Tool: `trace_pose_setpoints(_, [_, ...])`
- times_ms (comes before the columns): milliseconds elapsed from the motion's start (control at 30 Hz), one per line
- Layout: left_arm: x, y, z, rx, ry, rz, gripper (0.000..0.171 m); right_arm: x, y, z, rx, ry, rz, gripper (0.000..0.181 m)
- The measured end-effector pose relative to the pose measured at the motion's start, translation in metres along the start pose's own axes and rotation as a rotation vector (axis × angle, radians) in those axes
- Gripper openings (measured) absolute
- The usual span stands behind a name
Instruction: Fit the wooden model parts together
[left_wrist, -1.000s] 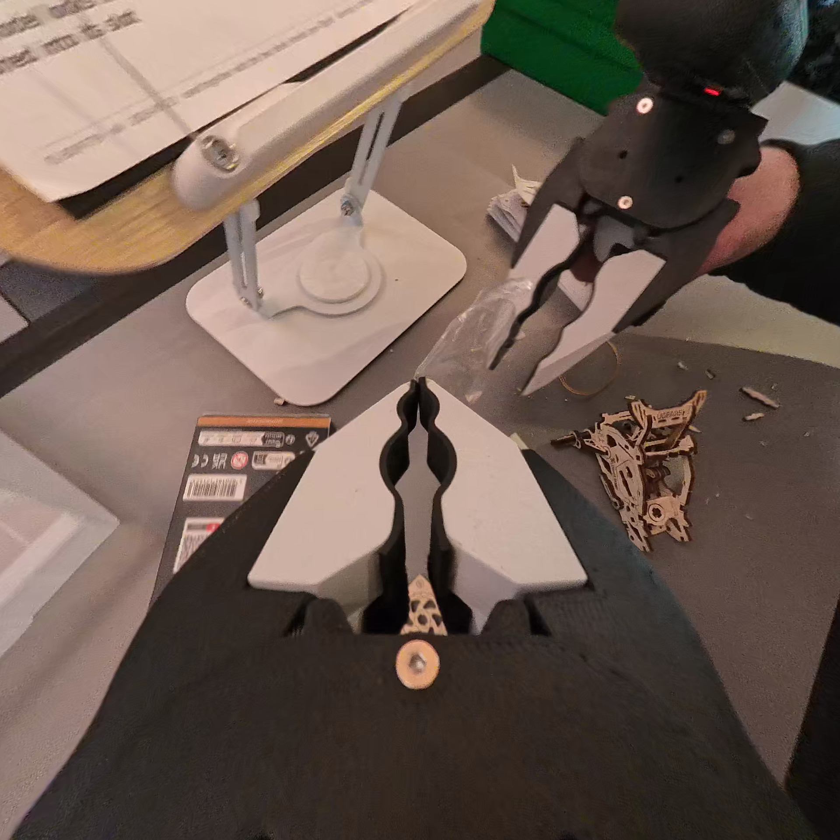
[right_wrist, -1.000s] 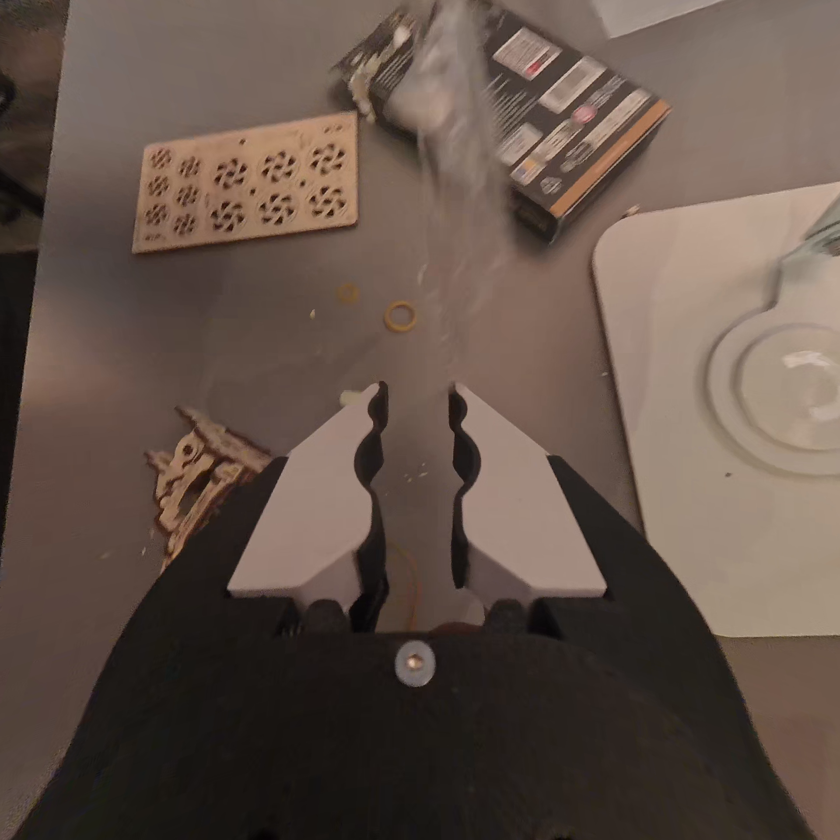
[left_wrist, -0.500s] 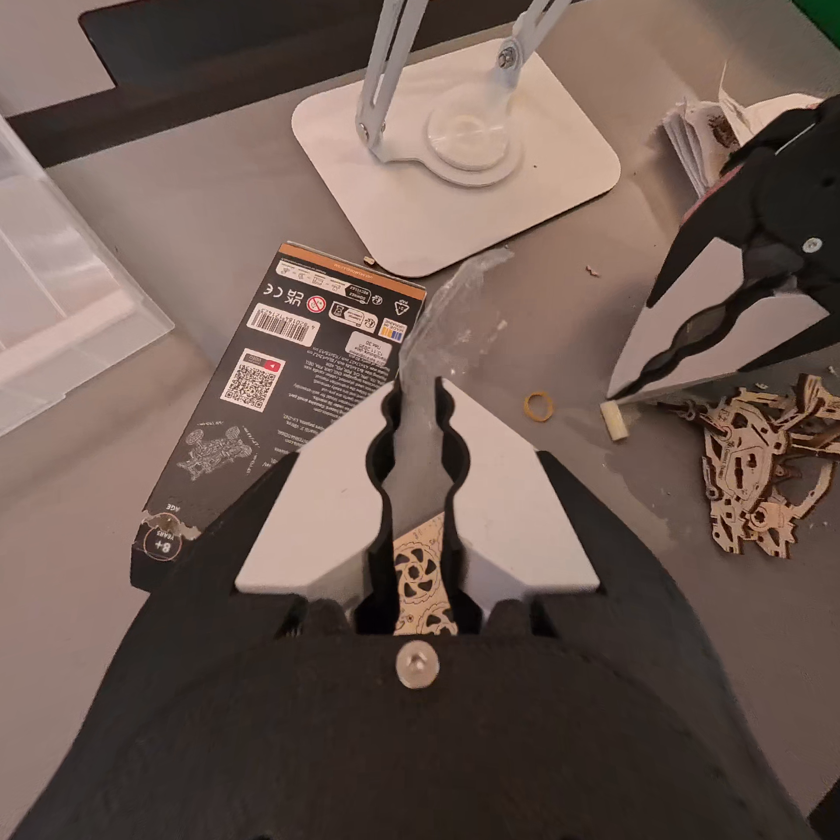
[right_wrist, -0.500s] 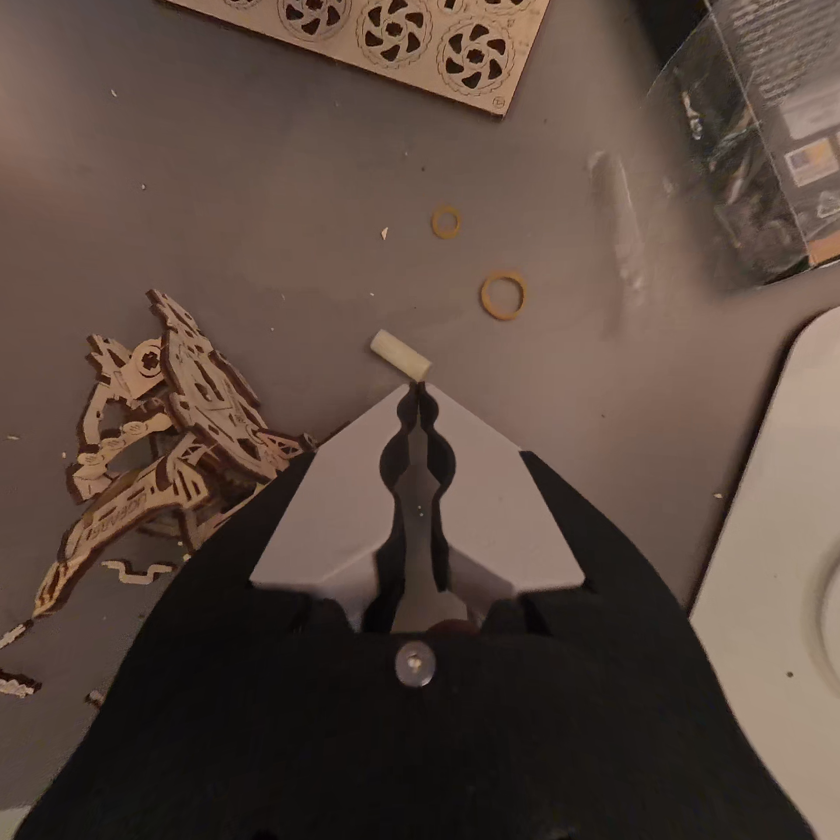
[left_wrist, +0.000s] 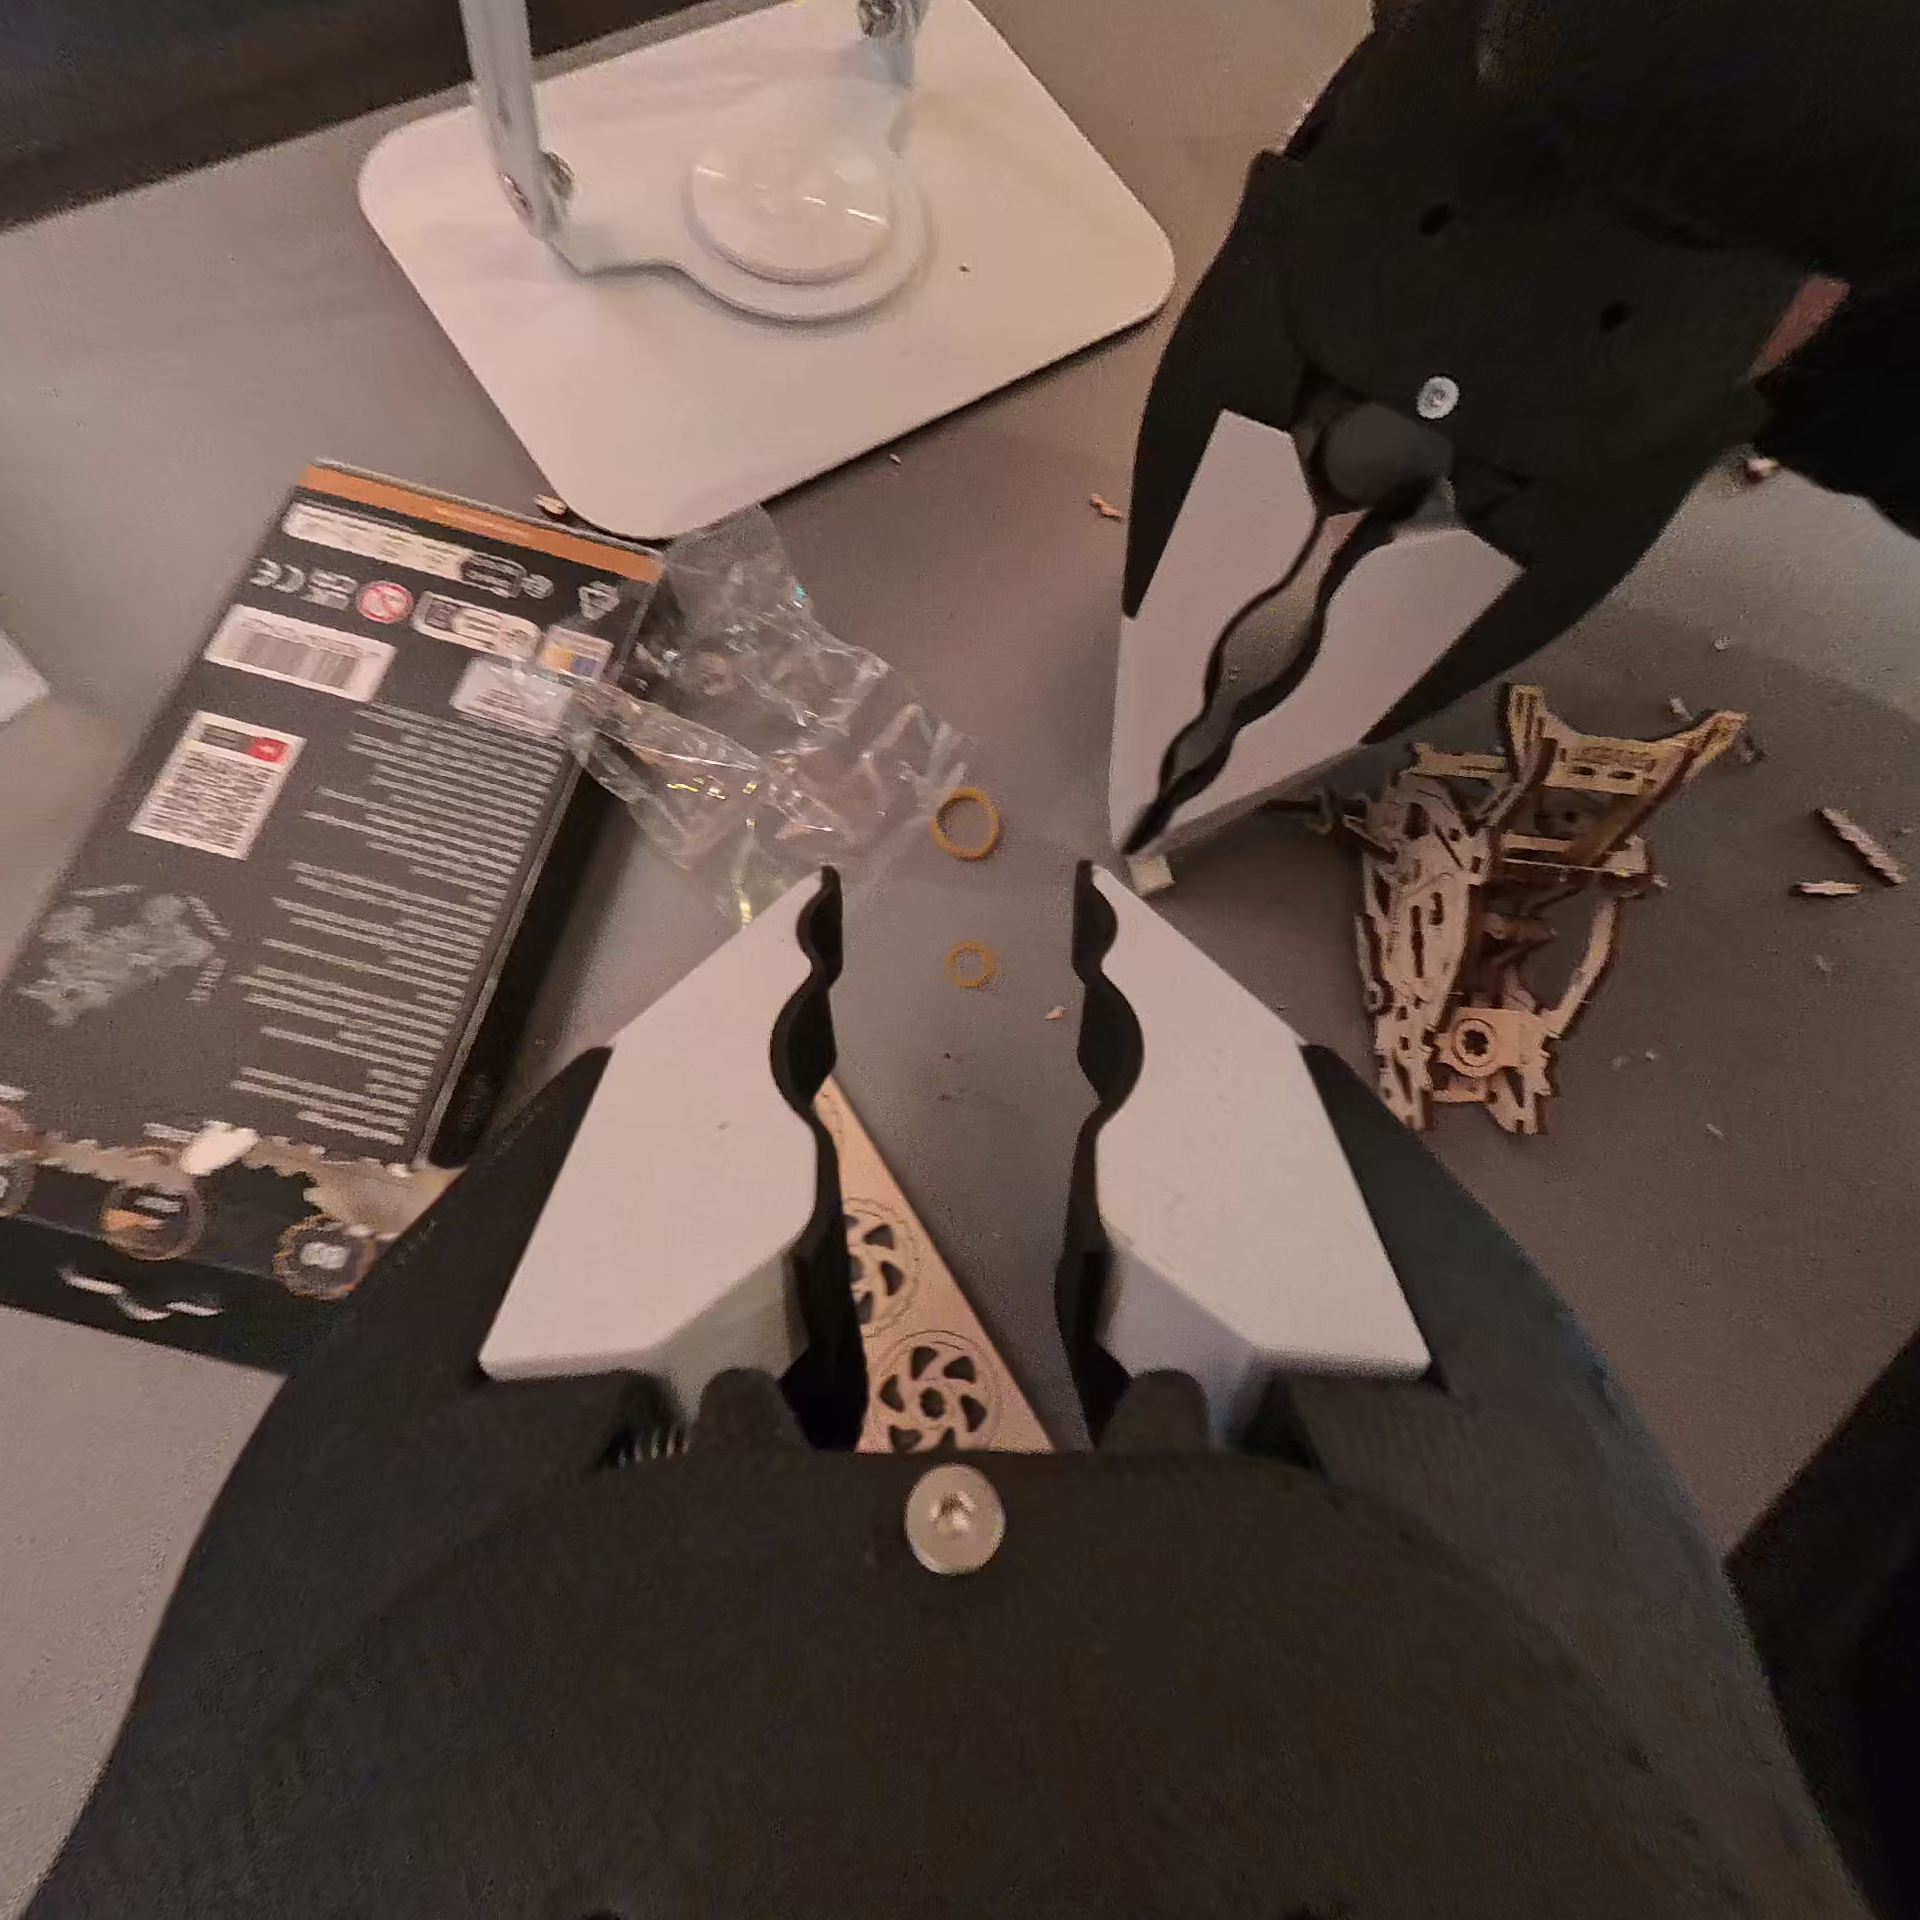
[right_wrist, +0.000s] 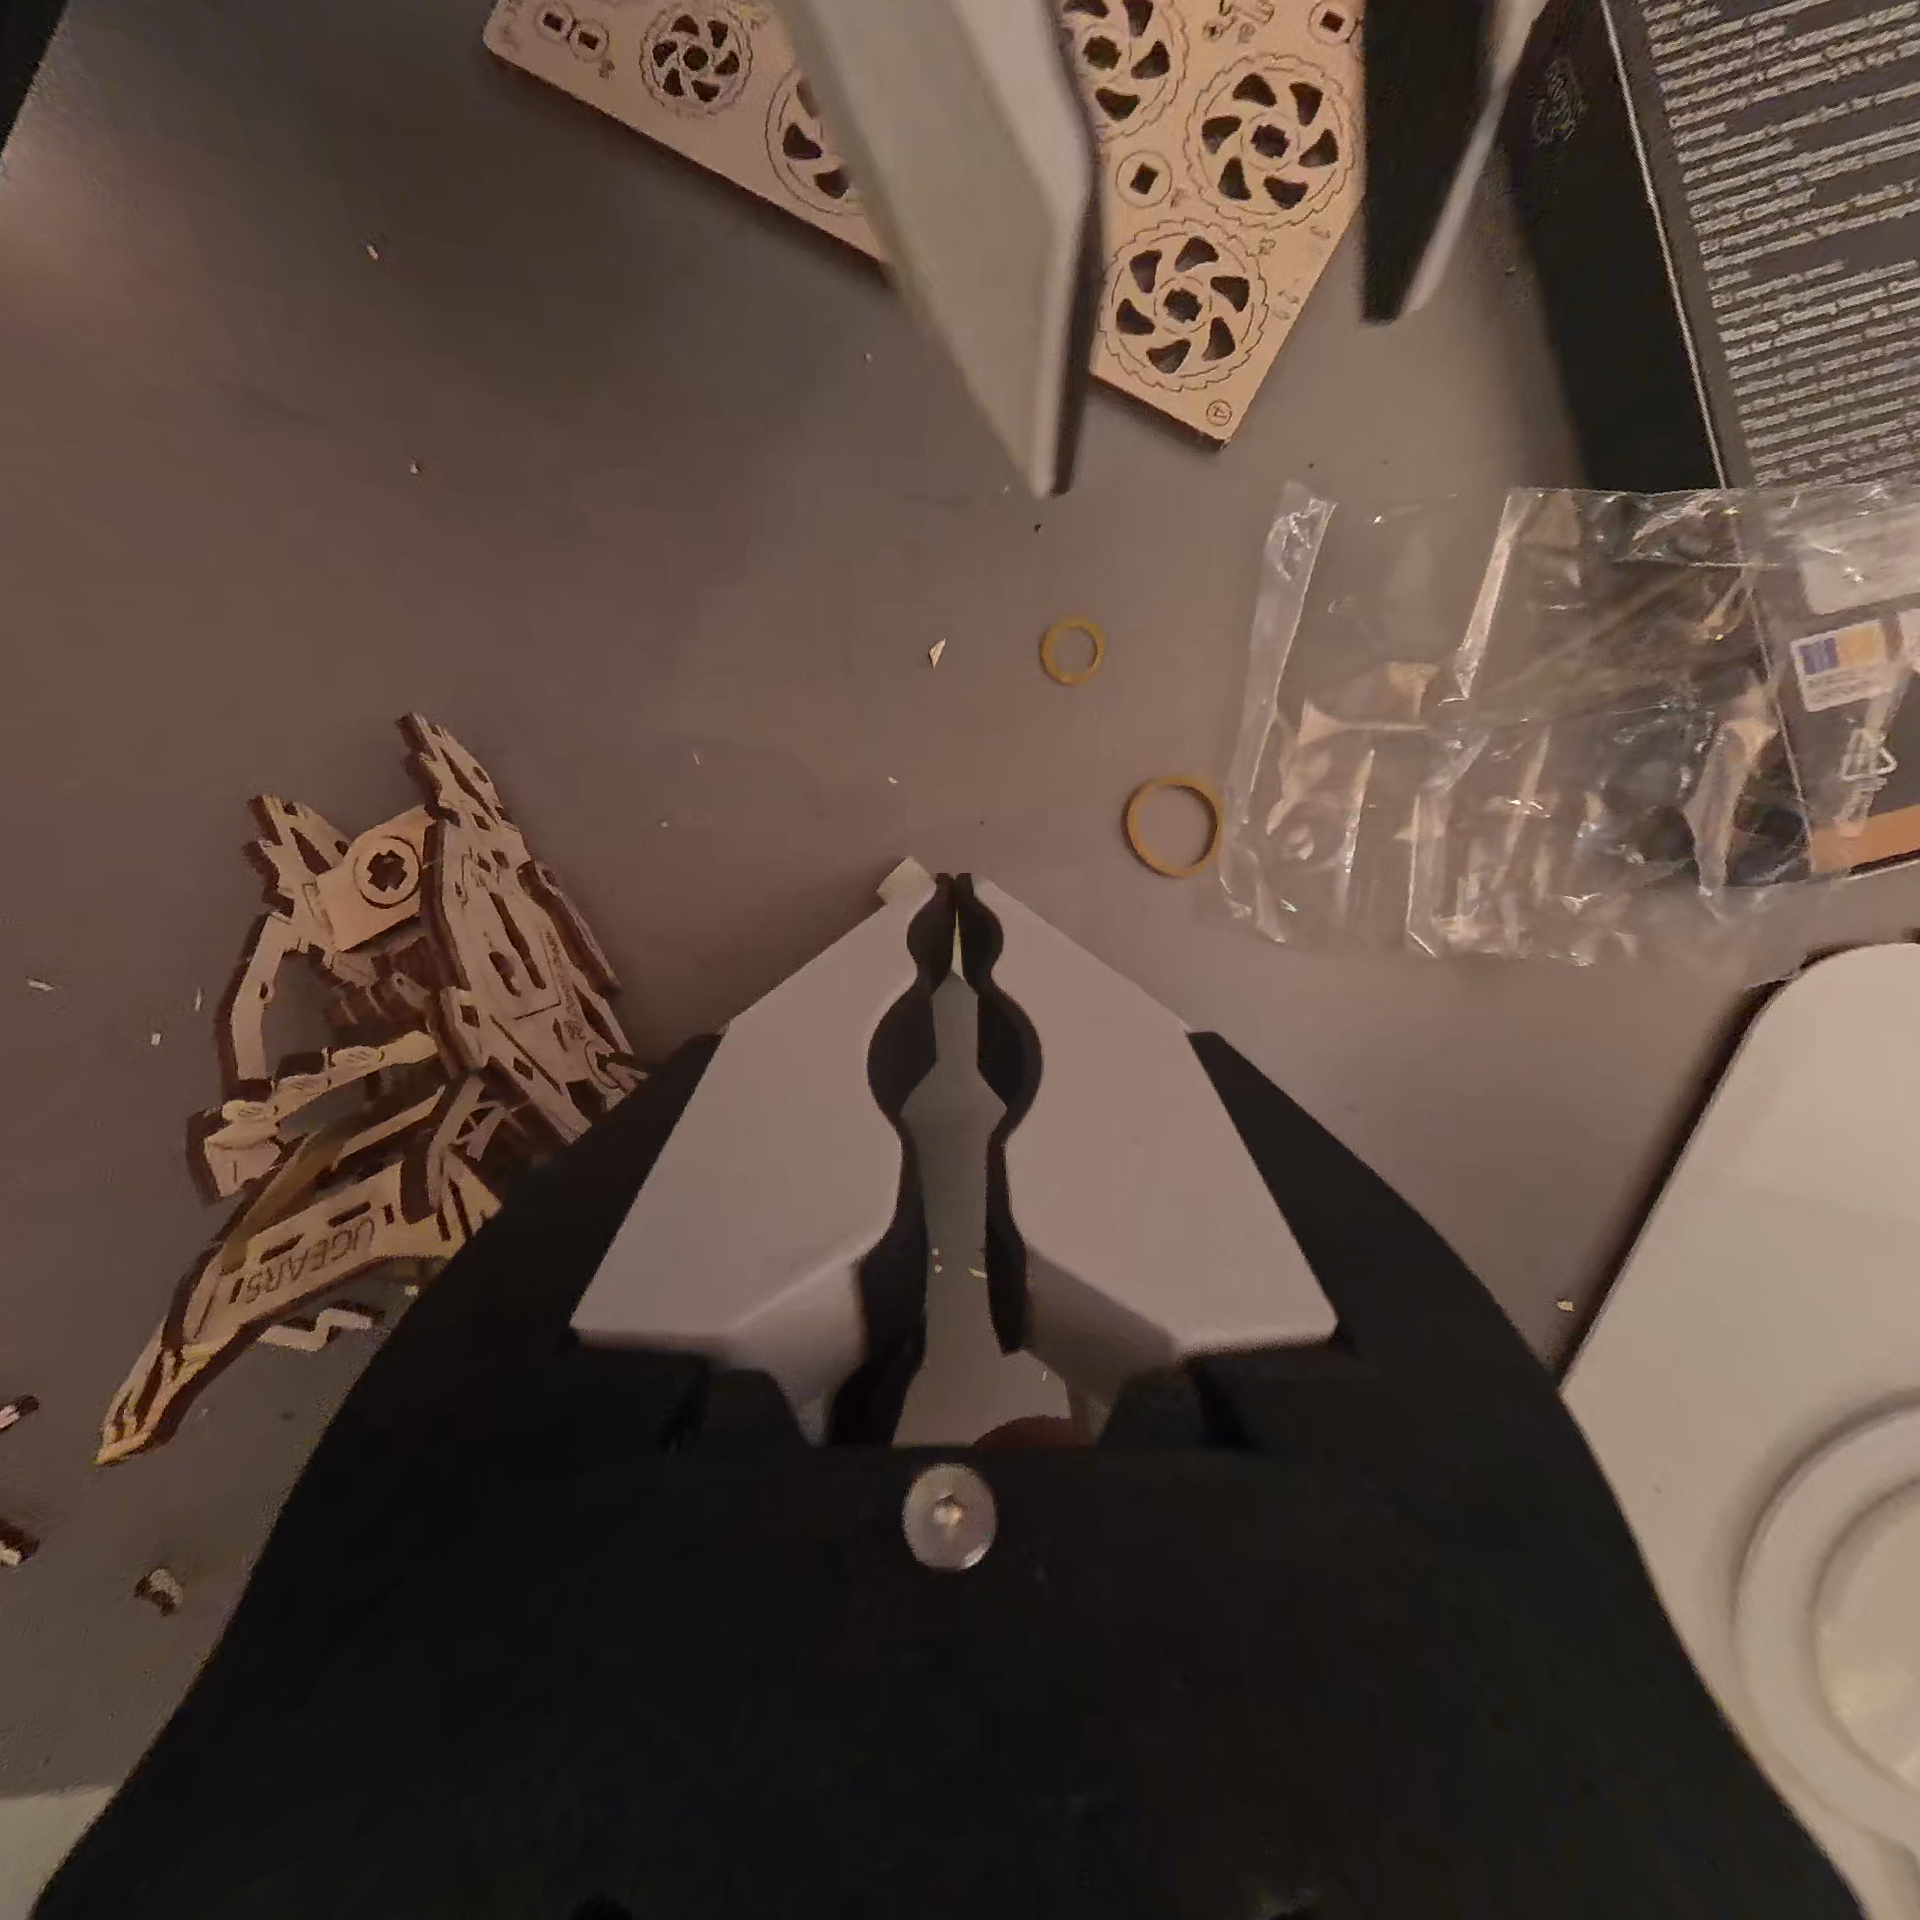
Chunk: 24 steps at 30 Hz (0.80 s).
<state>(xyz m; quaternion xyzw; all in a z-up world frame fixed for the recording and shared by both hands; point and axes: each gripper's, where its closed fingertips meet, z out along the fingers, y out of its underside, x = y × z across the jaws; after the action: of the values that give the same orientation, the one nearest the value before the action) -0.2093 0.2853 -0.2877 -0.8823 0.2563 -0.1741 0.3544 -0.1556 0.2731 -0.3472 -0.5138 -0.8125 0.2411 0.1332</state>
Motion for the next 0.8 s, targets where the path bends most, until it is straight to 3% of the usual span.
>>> trace_pose_setpoints(267, [0.033, 0.022, 0.019, -0.048, 0.117, -0.005, 0.038, -0.002, 0.005, -0.011, 0.003, -0.019, 0.010, 0.014])
trace_pose_setpoints(467, [0.041, 0.025, 0.023, -0.058, 0.141, -0.005, 0.037, -0.005, 0.025, -0.008, -0.104, -0.045, 0.015, 0.022])
trace_pose_setpoints(633, [0.045, 0.028, 0.026, -0.066, 0.153, 0.002, 0.037, -0.001, 0.031, -0.021, -0.066, 0.006, 0.100, 0.044])
trace_pose_setpoints(800, [0.047, 0.027, 0.028, -0.064, 0.161, 0.002, 0.037, 0.001, 0.049, -0.024, -0.095, 0.062, 0.174, 0.042])
